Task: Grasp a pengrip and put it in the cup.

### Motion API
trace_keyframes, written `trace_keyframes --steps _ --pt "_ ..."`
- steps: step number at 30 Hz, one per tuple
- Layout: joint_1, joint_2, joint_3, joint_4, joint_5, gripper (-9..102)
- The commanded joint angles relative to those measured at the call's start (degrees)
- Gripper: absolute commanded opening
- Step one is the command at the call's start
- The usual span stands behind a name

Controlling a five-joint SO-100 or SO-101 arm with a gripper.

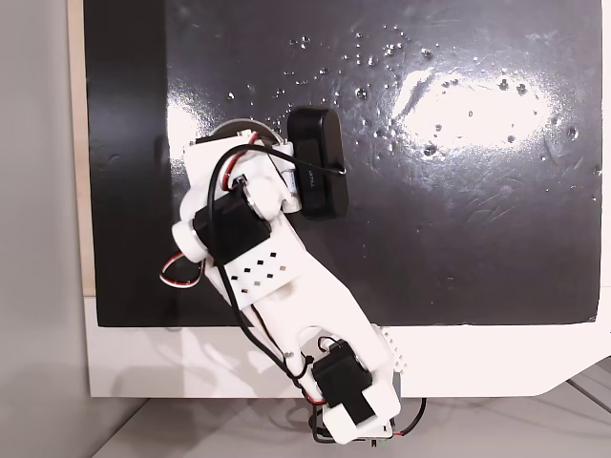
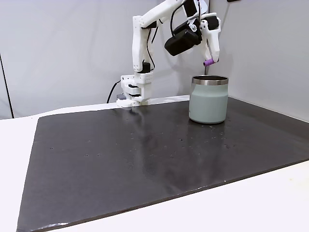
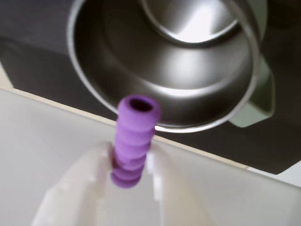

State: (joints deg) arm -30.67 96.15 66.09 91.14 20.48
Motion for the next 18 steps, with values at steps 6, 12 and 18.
trace_keyframes --steps 6,12,18 --pt "-0.4 1.5 0.4 -0.6 -4.8 17" --pt "-0.1 1.7 0.2 0.0 -5.0 33" --pt "0.0 2.2 0.1 0.1 -5.3 33"
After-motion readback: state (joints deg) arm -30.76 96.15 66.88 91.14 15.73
